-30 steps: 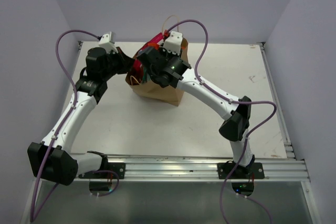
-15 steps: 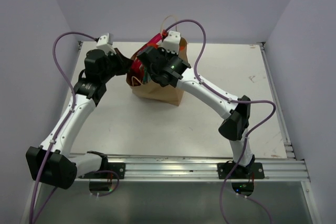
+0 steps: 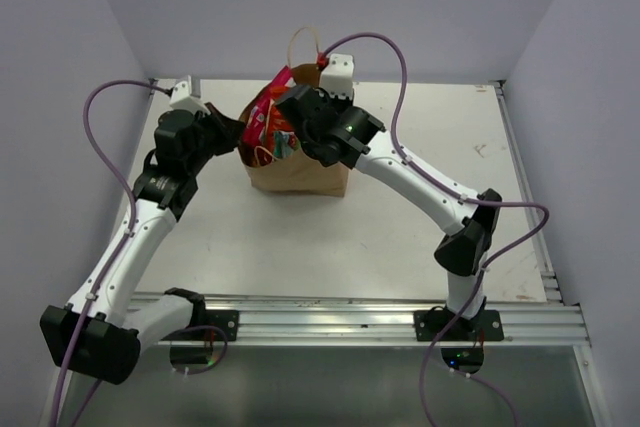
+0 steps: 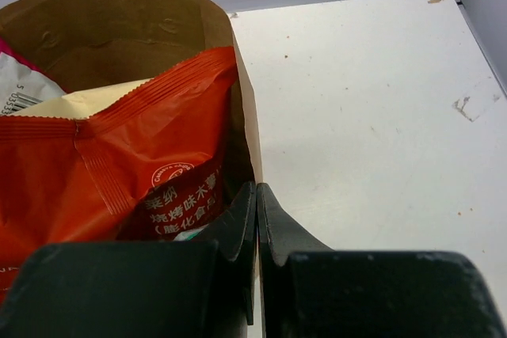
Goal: Place the snacks into the paper bag
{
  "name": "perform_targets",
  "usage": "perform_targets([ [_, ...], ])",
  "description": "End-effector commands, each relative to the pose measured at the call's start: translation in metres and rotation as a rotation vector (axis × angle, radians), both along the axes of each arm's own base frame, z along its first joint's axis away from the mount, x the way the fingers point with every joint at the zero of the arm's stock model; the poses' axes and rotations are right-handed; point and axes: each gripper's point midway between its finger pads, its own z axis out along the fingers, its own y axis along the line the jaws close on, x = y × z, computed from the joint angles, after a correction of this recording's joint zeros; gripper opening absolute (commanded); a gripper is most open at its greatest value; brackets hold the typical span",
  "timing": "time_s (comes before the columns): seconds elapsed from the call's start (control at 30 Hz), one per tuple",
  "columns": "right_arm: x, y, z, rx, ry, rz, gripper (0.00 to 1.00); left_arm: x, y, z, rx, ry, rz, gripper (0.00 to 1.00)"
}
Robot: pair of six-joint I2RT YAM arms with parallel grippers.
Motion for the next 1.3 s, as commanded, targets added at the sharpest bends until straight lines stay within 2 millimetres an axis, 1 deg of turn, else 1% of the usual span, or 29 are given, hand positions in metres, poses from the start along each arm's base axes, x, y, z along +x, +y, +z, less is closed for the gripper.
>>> perform_targets([
  [0.0, -0.016, -0.04, 0.056, 0.031, -0.096, -0.049, 0.0, -0.004, 0.004, 0.034, -0.071, -0.11, 0.067, 0.0],
  [0.03, -0.019, -0.044, 0.062, 0.042, -0.103, -0.046, 0.0, -0.005, 0.005, 0.036, -0.076, -0.114, 0.081, 0.0],
  [0.1, -0.022, -0.048, 0.063, 0.036, -0.102, -0.04, 0.0, -0.009, 0.001, 0.033, -0.078, -0.104, 0.081, 0.0],
  [0.13, -0.024, -0.05, 0.064, 0.034, -0.106, -0.043, 0.0, -0.01, 0.003, 0.036, -0.079, -0.111, 0.103, 0.0],
  [0.17, -0.027, -0.056, 0.065, 0.027, -0.104, -0.042, 0.0, -0.013, -0.003, 0.037, -0.081, -0.114, 0.097, 0.0],
  [0.23, -0.031, -0.061, 0.067, 0.025, -0.105, -0.046, 0.0, -0.018, -0.002, 0.041, -0.08, -0.123, 0.132, 0.0],
  [0.27, -0.034, -0.066, 0.067, 0.026, -0.102, -0.042, 0.0, -0.023, -0.01, 0.044, -0.082, -0.126, 0.12, 0.0],
  [0.3, -0.036, -0.068, 0.068, 0.031, -0.101, -0.038, 0.0, -0.026, -0.011, 0.044, -0.076, -0.122, 0.127, 0.0],
  [0.33, -0.039, -0.068, 0.064, 0.029, -0.09, -0.029, 0.0, -0.03, -0.016, 0.046, -0.075, -0.126, 0.136, 0.0],
  [0.37, -0.043, -0.072, 0.067, 0.04, -0.091, -0.023, 0.0, -0.032, -0.018, 0.044, -0.07, -0.12, 0.138, 0.0],
  [0.43, -0.047, -0.075, 0.064, 0.041, -0.079, -0.012, 0.0, -0.038, -0.019, 0.04, -0.063, -0.105, 0.162, 0.0],
  [0.47, -0.049, -0.077, 0.058, 0.034, -0.059, -0.003, 0.0, -0.043, -0.027, 0.036, -0.059, -0.095, 0.146, 0.0],
  [0.5, -0.053, -0.08, 0.059, 0.039, -0.056, 0.003, 0.0, -0.046, -0.027, 0.032, -0.059, -0.083, 0.154, 0.0],
  [0.53, -0.055, -0.082, 0.056, 0.039, -0.046, 0.008, 0.0, -0.05, -0.023, 0.033, -0.061, -0.092, 0.181, 0.0],
  [0.57, -0.058, -0.084, 0.048, 0.025, -0.028, 0.013, 0.0, -0.056, -0.028, 0.025, -0.051, -0.08, 0.173, 0.0],
  [0.6, -0.062, -0.087, 0.048, 0.034, -0.023, 0.021, 0.0, -0.061, -0.025, 0.024, -0.056, -0.078, 0.187, 0.0],
  [0.63, -0.064, -0.089, 0.045, 0.034, -0.017, 0.023, 0.0, -0.063, -0.02, 0.018, -0.041, -0.071, 0.223, 0.0],
  [0.67, -0.066, -0.09, 0.033, 0.02, 0.003, 0.025, 0.0, -0.068, -0.022, 0.017, -0.041, -0.072, 0.22, 0.0],
  [0.73, -0.07, -0.093, 0.028, 0.024, 0.015, 0.037, 0.0, -0.075, -0.015, 0.014, -0.038, -0.067, 0.25, 0.0],
  [0.77, -0.072, -0.094, 0.02, 0.013, 0.032, 0.04, 0.0, -0.078, -0.015, 0.012, -0.036, -0.063, 0.251, 0.0],
  [0.83, -0.076, -0.095, 0.016, 0.015, 0.046, 0.05, 0.0, -0.083, -0.011, 0.01, -0.038, -0.06, 0.265, 0.0],
  [0.87, -0.077, -0.097, 0.01, 0.002, 0.061, 0.049, 0.0, -0.085, -0.011, 0.009, -0.038, -0.059, 0.261, 0.0],
  [1.1, -0.085, -0.103, 0.002, -0.003, 0.09, 0.054, 0.0, -0.09, -0.025, 0.003, -0.046, -0.041, 0.235, 0.0],
  [1.17, -0.087, -0.105, 0.001, -0.001, 0.093, 0.055, 0.0, -0.094, -0.03, 0.003, -0.044, -0.042, 0.228, 0.0],
  [1.2, -0.088, -0.106, 0.0, -0.002, 0.093, 0.055, 0.0, -0.094, -0.028, 0.004, -0.042, -0.049, 0.248, 0.0],
  [1.27, -0.087, -0.106, -0.001, -0.01, 0.087, 0.058, 0.0, -0.097, -0.035, 0.007, -0.026, -0.064, 0.232, 0.0],
])
